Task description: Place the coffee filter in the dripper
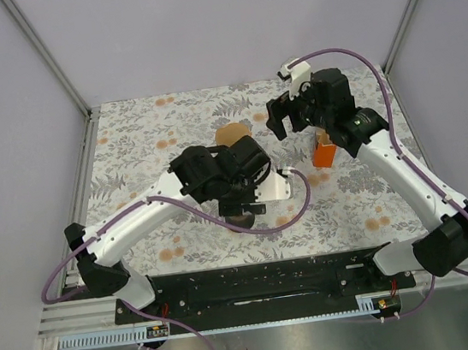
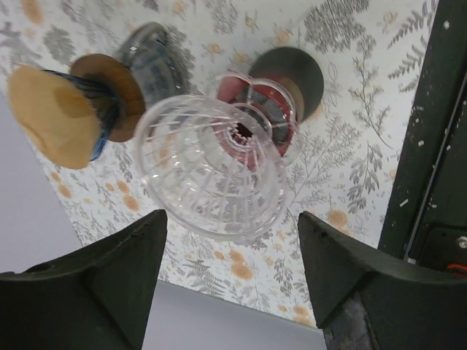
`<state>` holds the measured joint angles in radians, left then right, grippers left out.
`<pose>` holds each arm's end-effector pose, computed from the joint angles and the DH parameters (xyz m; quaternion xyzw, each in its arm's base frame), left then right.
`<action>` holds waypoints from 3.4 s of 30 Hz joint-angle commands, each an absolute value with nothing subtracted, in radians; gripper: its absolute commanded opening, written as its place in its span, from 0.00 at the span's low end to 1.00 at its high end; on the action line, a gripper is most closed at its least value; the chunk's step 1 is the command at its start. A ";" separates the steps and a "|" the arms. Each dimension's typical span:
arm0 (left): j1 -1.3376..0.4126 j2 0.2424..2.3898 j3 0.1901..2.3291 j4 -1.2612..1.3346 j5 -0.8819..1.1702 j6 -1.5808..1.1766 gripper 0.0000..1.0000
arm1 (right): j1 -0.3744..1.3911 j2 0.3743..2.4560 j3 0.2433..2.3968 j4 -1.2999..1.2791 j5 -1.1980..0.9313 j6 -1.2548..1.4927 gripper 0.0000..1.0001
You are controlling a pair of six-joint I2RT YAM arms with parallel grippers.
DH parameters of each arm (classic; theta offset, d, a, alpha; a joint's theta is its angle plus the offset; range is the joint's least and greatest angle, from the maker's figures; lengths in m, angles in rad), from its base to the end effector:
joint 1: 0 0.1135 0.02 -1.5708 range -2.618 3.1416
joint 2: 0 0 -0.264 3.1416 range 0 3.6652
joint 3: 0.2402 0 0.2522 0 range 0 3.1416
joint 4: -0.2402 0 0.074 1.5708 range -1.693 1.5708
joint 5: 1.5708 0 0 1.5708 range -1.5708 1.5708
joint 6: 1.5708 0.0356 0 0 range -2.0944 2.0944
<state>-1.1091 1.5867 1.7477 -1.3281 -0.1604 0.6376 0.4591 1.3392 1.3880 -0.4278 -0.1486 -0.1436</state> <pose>0.1384 -0.2654 0.3756 0.7382 0.6395 0.0296 0.2126 0.2689 0.1388 0.4019 -0.2848 0.7758 0.1486 0.5431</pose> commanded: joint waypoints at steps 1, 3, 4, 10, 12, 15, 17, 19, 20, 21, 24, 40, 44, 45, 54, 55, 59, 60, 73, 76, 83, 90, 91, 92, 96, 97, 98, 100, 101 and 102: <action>-1.108 1.562 1.882 -1.359 -0.141 0.592 0.78 | 0.375 1.391 1.450 -0.439 -0.110 -0.019 0.99; -1.082 1.555 1.922 -1.344 -0.129 0.566 0.83 | 0.325 1.410 1.457 -0.440 -0.091 0.052 0.98; -1.063 1.546 1.936 -1.330 -0.120 0.551 0.85 | 0.309 1.420 1.459 -0.442 -0.059 0.075 0.95; -0.814 1.477 1.905 -1.122 -0.104 0.427 0.95 | 0.200 1.529 1.482 -0.480 0.077 0.138 0.72; -0.715 1.456 1.881 -1.060 -0.081 0.381 0.97 | 0.184 1.578 1.511 -0.524 0.083 0.152 0.69; -0.609 1.424 1.820 -0.999 -0.049 0.334 0.97 | 0.181 1.647 1.549 -0.581 0.100 0.141 0.63; -0.574 1.407 1.770 -0.974 -0.041 0.324 0.97 | 0.178 1.672 1.566 -0.609 0.118 0.146 0.52; -0.551 1.396 1.735 -0.968 -0.032 0.316 0.97 | 0.175 1.681 1.565 -0.612 0.147 0.147 0.48; -0.542 1.396 1.723 -0.966 -0.032 0.316 0.97 | 0.169 1.683 1.562 -0.614 0.161 0.147 0.48; -0.535 1.396 1.714 -0.968 -0.035 0.316 0.97 | 0.166 1.689 1.560 -0.614 0.167 0.146 0.48; -0.502 1.402 1.695 -0.968 -0.034 0.304 0.97 | 0.160 1.736 1.565 -0.633 0.192 0.134 0.49; -0.479 1.459 1.723 -1.003 -0.026 0.301 0.97 | 0.160 1.778 1.595 -0.799 0.176 0.100 0.46; -0.477 1.460 1.724 -1.005 -0.023 0.301 0.97 | 0.161 1.766 1.592 -0.810 0.172 0.112 0.41; -0.477 1.460 1.723 -1.006 -0.023 0.301 0.97 | 0.160 1.757 1.592 -0.810 0.173 0.112 0.40; -0.476 1.459 1.723 -1.008 -0.018 0.301 0.97 | 0.158 1.672 1.589 -0.793 0.204 0.114 0.44; -0.476 1.459 1.723 -1.008 -0.018 0.301 0.97 | 0.160 1.671 1.583 -0.792 0.212 0.114 0.44; -0.476 1.457 1.721 -1.011 -0.018 0.302 0.97 | 0.160 1.663 1.546 -0.767 0.235 0.123 0.42; -0.476 1.457 1.720 -1.011 -0.018 0.302 0.97 | 0.158 1.670 1.537 -0.765 0.233 0.120 0.41; -0.468 1.451 1.712 -1.011 -0.012 0.302 0.97 | 0.156 1.799 1.476 -0.787 0.160 0.138 0.50; -0.468 1.453 1.713 -1.012 -0.012 0.302 0.97 | 0.155 1.838 1.463 -0.776 0.163 0.137 0.51; -0.466 1.448 1.710 -1.015 -0.009 0.304 0.97 | 0.144 1.898 1.463 -0.762 0.150 0.138 0.36; -0.466 1.453 1.712 -1.014 -0.005 0.304 0.97 | 0.143 1.850 1.482 -0.759 0.159 0.129 0.00; -0.466 1.451 1.712 -1.015 -0.005 0.305 0.97 | 0.143 1.833 1.488 -0.759 0.164 0.127 0.00; -0.466 1.451 1.712 -1.014 -0.005 0.305 0.97 | 0.143 1.818 1.496 -0.758 0.169 0.124 0.00; -0.466 1.453 1.717 -1.019 -0.005 0.304 0.97 | 0.144 1.740 1.537 -0.753 0.179 0.112 0.00; -0.466 1.453 1.717 -1.020 -0.005 0.304 0.97 | 0.144 1.721 1.543 -0.752 0.184 0.106 0.00; -0.466 1.451 1.718 -1.020 -0.005 0.304 0.97 | 0.143 1.709 1.549 -0.752 0.189 0.104 0.00; -0.466 1.451 1.718 -1.022 -0.005 0.304 0.97 | 0.143 1.687 1.565 -0.758 0.202 0.094 0.00; -0.466 1.451 1.718 -1.022 -0.005 0.305 0.97 | 0.143 1.681 1.569 -0.764 0.206 0.092 0.00; -0.466 1.453 1.720 -1.022 -0.005 0.304 0.97 | 0.143 1.677 1.575 -0.768 0.210 0.091 0.00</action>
